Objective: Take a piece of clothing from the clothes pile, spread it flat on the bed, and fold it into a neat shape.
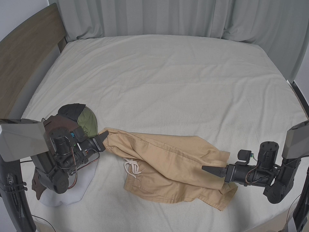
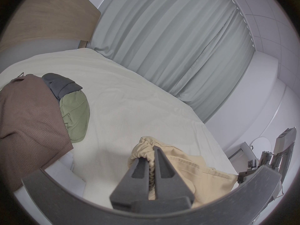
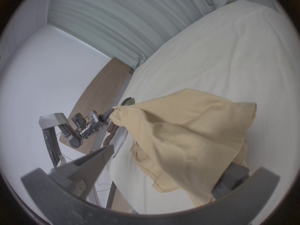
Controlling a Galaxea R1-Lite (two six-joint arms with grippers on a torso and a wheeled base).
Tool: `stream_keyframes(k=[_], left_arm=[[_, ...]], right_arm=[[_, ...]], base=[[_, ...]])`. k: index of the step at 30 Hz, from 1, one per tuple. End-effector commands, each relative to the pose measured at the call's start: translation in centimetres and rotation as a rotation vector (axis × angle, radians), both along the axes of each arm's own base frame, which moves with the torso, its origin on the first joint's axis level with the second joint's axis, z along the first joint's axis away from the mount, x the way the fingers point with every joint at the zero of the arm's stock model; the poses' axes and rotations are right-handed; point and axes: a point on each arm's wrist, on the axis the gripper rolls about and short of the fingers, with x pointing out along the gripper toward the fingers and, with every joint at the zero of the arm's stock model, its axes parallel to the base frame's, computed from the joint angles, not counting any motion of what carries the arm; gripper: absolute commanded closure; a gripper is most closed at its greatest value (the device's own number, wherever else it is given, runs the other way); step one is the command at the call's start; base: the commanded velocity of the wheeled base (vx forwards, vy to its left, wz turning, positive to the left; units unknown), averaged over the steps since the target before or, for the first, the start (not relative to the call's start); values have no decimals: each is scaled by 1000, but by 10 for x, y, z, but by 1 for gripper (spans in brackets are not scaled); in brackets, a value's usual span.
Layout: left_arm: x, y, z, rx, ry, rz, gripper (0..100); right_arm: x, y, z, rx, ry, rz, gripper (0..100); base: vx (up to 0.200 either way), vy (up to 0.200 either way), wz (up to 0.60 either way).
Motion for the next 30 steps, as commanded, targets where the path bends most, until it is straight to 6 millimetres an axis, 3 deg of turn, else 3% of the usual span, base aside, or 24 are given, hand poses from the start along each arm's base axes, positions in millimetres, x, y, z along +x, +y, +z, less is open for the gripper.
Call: stream_keyframes(k=[1,13,25,30], left_arm=[[0,0,1,-1,-3,0,100],[0,0,1,-3,-4,1,100],[0,2,8,-8,-25,1,100],[0,11,21,-17,-65,10,100]], right_arm=[[0,1,2,3,-9,3,100],[5,0,12,19,-59,-3,100],[11,6,37,53,-176,12,100],[8,6,49,66,-221,14,100]], base=[[0,0,0],[0,0,0],[0,0,0],[0,0,0]])
